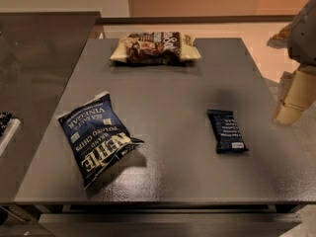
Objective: Move rxbar blueberry near blue chip bag
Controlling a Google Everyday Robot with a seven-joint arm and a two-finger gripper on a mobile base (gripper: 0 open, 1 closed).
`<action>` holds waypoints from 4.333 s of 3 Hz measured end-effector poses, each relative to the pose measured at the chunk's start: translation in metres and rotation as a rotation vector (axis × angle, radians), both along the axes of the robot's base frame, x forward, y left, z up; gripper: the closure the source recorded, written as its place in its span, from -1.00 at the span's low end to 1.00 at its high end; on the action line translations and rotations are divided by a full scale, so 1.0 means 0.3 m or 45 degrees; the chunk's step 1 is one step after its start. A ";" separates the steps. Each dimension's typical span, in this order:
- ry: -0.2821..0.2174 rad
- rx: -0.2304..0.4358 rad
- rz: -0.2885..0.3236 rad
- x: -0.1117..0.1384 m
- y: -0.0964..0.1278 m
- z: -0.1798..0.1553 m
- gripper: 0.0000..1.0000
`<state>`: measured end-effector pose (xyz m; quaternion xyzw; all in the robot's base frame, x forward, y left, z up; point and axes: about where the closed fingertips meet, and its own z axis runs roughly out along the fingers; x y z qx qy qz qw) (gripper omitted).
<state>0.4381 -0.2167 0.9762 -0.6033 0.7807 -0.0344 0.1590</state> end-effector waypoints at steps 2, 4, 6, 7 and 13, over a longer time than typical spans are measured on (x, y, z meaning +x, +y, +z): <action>-0.020 -0.013 0.079 -0.001 0.008 0.001 -1.00; -0.040 -0.093 0.427 -0.009 0.028 -0.019 -1.00; 0.014 -0.242 0.872 0.037 0.049 -0.114 -1.00; 0.014 -0.266 1.041 0.067 0.050 -0.189 -1.00; 0.134 -0.208 1.656 0.008 0.094 -0.511 -0.65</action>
Offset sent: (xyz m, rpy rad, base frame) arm -0.0012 0.0048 -0.0052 -0.0284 -0.0210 0.1777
